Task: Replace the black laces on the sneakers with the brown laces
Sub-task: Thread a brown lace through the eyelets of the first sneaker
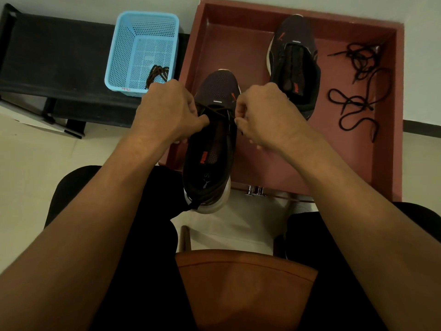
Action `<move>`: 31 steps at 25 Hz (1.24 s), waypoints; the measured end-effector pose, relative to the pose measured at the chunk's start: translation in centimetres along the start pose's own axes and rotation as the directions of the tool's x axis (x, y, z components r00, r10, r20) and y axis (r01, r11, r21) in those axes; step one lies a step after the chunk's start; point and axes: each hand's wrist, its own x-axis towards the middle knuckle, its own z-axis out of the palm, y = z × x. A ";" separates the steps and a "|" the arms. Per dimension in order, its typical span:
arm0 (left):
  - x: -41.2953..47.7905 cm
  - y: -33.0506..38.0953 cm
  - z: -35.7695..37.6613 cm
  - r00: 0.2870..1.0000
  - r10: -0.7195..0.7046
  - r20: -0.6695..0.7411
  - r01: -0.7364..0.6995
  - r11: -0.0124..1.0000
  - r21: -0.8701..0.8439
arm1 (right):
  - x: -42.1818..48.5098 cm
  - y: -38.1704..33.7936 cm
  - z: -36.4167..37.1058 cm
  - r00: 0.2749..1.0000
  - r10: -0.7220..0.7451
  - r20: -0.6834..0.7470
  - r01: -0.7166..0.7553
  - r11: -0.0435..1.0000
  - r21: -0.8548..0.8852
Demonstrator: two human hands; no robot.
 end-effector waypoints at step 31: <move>0.0 0.4 -0.6 0.999 -0.049 -0.025 0.048 0.998 -0.028 | -0.8 -0.3 -0.2 0.985 0.088 0.146 -0.073 0.992 -0.105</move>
